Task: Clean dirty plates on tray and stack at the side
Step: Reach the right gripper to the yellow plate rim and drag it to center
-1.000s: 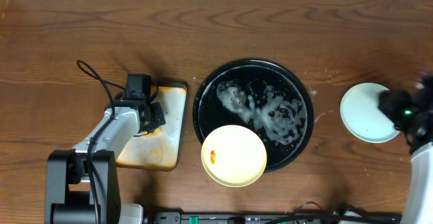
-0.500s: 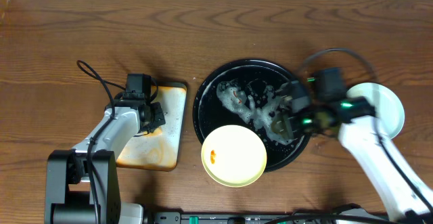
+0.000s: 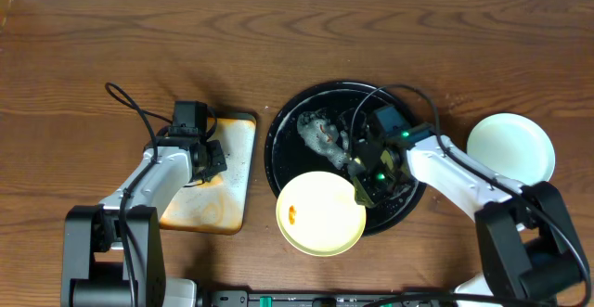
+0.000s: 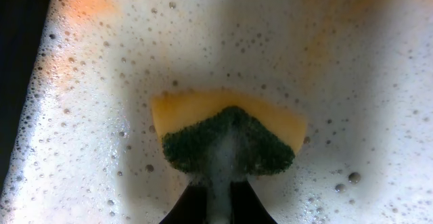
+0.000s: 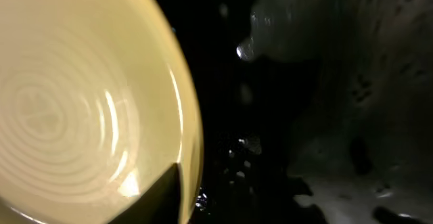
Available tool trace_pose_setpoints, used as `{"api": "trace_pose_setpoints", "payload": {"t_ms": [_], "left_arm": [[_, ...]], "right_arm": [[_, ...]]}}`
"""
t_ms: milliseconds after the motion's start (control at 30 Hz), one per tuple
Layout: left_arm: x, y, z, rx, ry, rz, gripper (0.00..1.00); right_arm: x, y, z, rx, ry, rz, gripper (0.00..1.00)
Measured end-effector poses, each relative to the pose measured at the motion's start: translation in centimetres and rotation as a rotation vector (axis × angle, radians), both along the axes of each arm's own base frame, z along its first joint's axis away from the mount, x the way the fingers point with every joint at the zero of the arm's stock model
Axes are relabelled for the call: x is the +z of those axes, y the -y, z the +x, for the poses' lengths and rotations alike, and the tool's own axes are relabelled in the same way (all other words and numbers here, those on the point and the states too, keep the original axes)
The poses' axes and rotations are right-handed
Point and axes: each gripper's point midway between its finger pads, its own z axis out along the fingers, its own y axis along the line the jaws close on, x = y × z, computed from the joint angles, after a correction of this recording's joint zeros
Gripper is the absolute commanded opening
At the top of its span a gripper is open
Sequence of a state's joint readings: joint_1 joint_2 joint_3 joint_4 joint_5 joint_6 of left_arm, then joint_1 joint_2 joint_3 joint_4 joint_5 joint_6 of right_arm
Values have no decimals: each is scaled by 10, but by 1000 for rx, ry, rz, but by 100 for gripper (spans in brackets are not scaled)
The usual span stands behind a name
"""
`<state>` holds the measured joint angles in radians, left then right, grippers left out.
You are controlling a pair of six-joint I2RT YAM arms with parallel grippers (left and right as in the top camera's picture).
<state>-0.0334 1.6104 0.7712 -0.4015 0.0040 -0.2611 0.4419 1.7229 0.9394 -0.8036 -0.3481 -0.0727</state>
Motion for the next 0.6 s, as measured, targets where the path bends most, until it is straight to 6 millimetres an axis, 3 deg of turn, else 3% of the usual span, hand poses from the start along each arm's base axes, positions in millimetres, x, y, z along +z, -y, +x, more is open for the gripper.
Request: {"api": "trace_pose_setpoints", "payload": {"t_ms": [100, 367, 600], "left_arm": [[0, 0, 1, 0, 3, 0, 8], [0, 0, 1, 0, 4, 0, 8], [0, 0, 1, 0, 4, 0, 8]], "right_arm": [[-3, -1, 0, 12, -3, 6, 2], [-2, -6, 15, -28, 41, 33, 1], [19, 31, 71, -291, 243, -61, 1]]}}
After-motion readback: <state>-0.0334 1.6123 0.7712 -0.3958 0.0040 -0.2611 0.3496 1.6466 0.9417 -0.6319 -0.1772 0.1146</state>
